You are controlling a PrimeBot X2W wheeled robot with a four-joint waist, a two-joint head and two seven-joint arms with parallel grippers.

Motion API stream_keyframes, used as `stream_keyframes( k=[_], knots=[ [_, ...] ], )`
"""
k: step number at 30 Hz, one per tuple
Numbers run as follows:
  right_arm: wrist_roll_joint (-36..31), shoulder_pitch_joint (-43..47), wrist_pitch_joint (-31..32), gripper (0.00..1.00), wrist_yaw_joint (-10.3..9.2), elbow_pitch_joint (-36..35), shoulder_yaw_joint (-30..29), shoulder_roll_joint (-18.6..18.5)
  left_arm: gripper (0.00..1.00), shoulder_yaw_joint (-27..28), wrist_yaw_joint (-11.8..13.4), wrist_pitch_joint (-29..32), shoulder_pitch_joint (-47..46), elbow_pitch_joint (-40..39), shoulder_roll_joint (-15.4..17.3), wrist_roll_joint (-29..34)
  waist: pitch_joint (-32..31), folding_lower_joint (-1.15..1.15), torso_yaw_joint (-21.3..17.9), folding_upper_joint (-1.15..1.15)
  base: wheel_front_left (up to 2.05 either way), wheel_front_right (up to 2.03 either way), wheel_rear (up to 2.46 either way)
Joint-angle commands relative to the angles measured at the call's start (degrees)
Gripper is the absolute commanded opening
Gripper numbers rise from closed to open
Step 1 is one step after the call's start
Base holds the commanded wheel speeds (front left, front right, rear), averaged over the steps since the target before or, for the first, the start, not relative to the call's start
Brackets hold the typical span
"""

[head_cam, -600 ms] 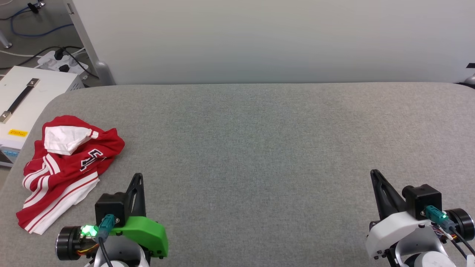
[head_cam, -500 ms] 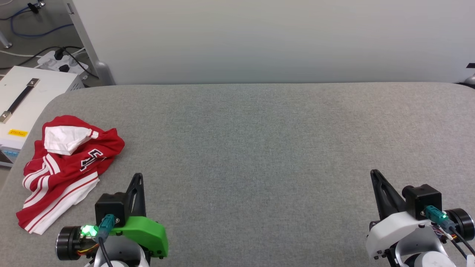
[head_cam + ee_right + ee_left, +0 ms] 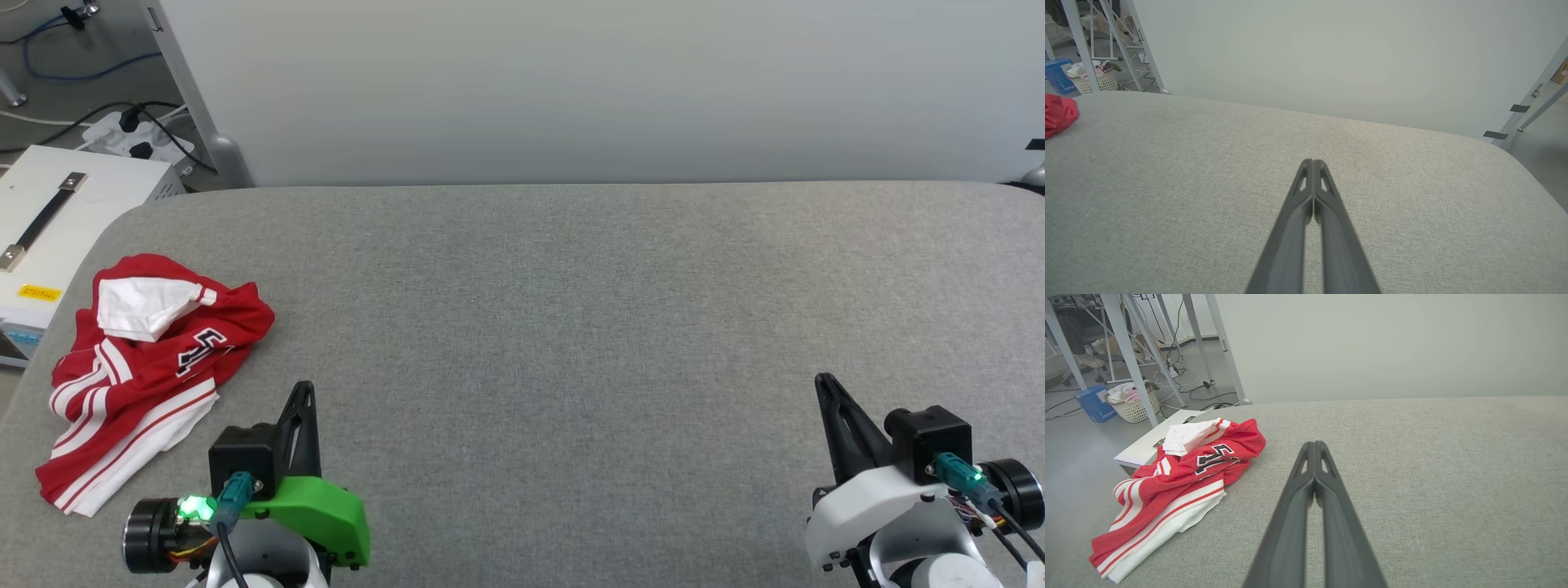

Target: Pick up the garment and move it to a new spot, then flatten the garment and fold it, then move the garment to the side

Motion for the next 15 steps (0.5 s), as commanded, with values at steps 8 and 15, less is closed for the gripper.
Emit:
stream_keyframes(
  k=[8,15],
  knots=[
    [-0.5,-0.9,0.2,0.00,-0.03,-0.3,0.0,0.0,0.00,0.0,0.2,0.0,-1.0,-0.1,-0.2,0.6,0.0,0.00,0.0,0.00,0.00,0.00,0.00],
    [-0.5,-0.9,0.2,0.00,-0.03,-0.3,0.0,0.0,0.00,0.0,0.2,0.0,-1.0,-0.1,-0.2,0.6,0.0,0.00,0.0,0.00,0.00,0.00,0.00]
  ],
)
